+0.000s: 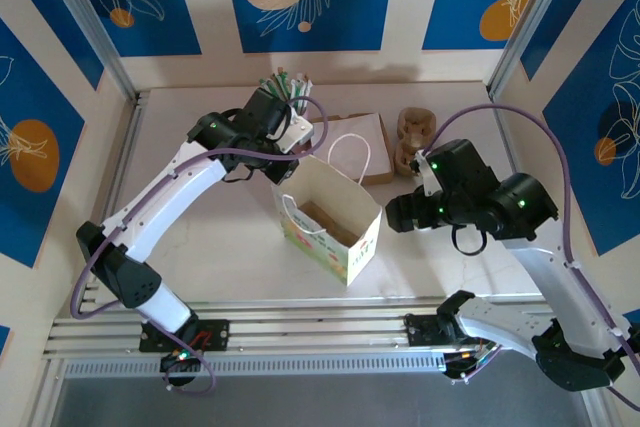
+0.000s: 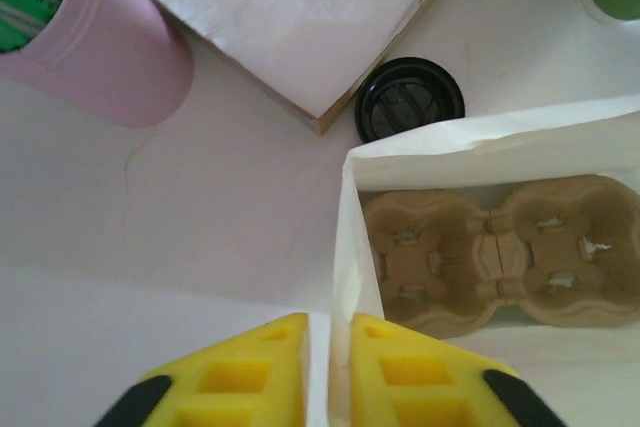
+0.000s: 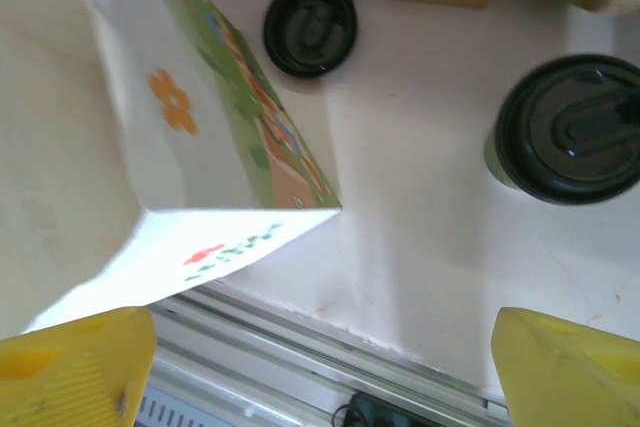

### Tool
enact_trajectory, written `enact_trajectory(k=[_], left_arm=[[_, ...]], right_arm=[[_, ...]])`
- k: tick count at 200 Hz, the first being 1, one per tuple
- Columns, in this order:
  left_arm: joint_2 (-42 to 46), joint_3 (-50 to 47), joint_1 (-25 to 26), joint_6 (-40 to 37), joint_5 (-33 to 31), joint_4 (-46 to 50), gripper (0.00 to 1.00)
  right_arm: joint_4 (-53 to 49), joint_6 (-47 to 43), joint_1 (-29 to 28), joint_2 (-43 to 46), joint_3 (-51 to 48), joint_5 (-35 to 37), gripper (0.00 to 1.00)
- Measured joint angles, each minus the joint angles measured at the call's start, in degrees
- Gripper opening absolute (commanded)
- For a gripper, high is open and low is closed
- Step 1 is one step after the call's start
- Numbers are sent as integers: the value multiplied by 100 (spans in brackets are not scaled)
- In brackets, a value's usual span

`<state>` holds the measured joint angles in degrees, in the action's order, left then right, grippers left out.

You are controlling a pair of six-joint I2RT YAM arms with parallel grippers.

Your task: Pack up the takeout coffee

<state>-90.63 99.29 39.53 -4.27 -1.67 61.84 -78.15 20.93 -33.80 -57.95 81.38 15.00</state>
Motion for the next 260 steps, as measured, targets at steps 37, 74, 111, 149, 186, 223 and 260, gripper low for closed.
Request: enact_trajectory(k=[37, 74, 111, 149, 186, 223, 260], left_arm=[[103, -35, -13, 496, -358, 190, 9], [702, -474, -13, 1056, -568, 402, 12], [1180, -942, -13, 1412, -647, 424, 19], [1322, -1294, -13, 1580, -658, 417, 20], [1366, -1384, -13, 1620, -658, 361, 23], [1408, -1412, -13, 1626, -658, 356, 24], [1408, -1429, -13, 1624, -662, 348, 24]], right_arm=[[33, -72, 625, -168, -498, 179, 97], [92, -85, 1071, -286, -651, 286, 99], [140, 127, 1327, -675, -667, 514, 99], [260, 459, 1749, -1207, -743, 636, 99], [380, 706, 2153, -1386, -863, 588, 99], [511, 796, 2302, -1740, -1038, 490, 99], [675, 796, 2302, -1954, -1060, 431, 99]])
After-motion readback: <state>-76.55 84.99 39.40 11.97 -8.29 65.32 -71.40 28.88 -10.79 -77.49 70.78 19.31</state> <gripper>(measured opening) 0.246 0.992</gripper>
